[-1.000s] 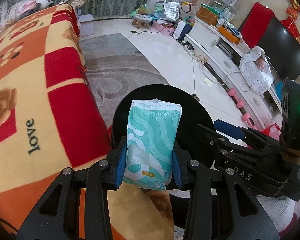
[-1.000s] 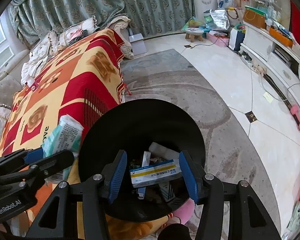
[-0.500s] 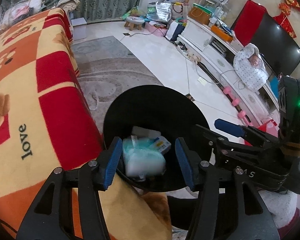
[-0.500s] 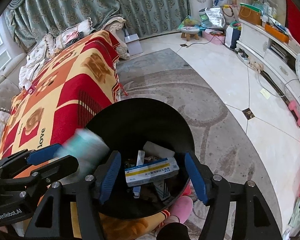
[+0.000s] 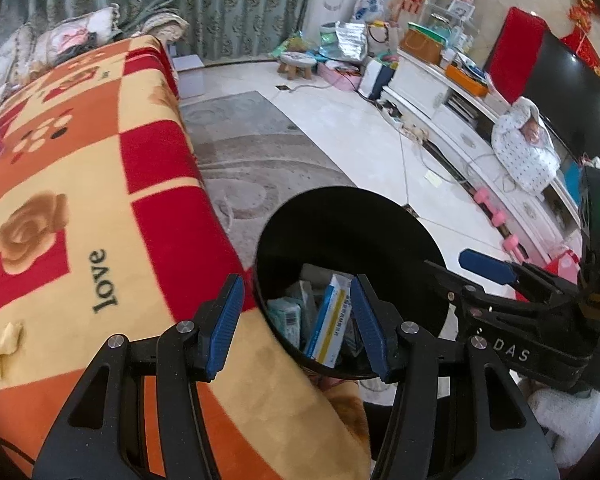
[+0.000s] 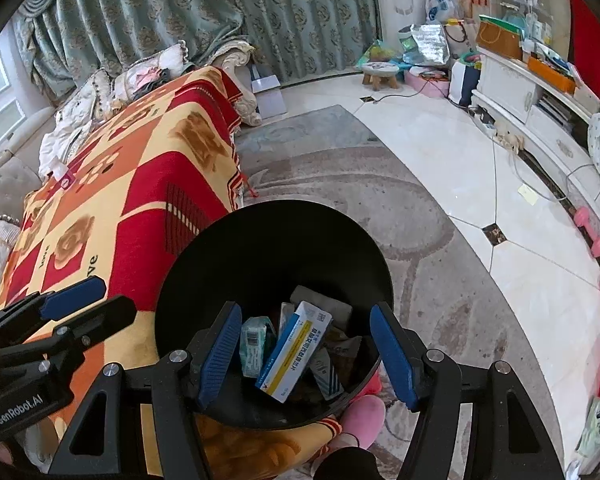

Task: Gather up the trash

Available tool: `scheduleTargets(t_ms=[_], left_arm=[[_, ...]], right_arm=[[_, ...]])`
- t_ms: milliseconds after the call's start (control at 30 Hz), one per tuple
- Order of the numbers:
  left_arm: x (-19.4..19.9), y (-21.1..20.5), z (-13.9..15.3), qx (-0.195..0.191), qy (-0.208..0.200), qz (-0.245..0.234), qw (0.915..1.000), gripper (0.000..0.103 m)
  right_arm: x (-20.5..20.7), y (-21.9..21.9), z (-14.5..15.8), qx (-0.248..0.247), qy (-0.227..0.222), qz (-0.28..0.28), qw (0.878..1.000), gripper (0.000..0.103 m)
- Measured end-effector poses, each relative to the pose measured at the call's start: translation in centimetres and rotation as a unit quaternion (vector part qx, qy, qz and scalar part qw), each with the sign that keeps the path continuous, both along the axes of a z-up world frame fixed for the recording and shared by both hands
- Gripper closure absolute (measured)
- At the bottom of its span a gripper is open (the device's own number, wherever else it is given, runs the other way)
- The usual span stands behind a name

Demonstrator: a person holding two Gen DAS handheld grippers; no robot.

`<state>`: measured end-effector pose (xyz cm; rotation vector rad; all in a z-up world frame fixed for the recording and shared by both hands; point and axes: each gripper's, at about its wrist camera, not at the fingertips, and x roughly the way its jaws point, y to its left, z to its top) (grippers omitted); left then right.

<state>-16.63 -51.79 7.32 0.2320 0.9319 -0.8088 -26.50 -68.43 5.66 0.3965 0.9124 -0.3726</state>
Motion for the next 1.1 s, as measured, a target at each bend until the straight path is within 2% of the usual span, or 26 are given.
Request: scheduleTargets(t_ms=[67,133,233,367,767,1100], left_arm=[[-0.3,0.2,0.4,0.015,-0.027,0.015,0.9994,0.049],[-0.6,0.6,1.0,0.015,-0.047,0.018,0.9986,0.049],[-0.6,1.4,1.4,0.001,-0.042,0.019,0.999,0.049],[-1.2,2.6,2.4,-0.01,-0.064,0.025,0.9976,0.049],[-2.1,4.7,4.3,-0.038,-0.093,0.034,0.9944,0.049],[-2.1,5.4,4.7,-0.052,-0.095,0.039,0.9934,0.049]], right_arm=[[0.0,0.4,0.2,-0.004,-0.002,0.003,1.0,0.039],[0.0,0.8,0.4,-0.009,-0.005,0.005,1.0,0.038],[-0.3,1.5,1.1,-0.018,-0.016,0.006,1.0,0.038],[-0.7,2.3,2.0,-0.027,-0.034,0.002,0.999,0.036],[-1.8,4.9,4.7,-0.074,-0.075,-0.008,0.994,0.036],[-2.2,6.0,6.3,-0.11,-0.091,-0.014,0.99,0.036]])
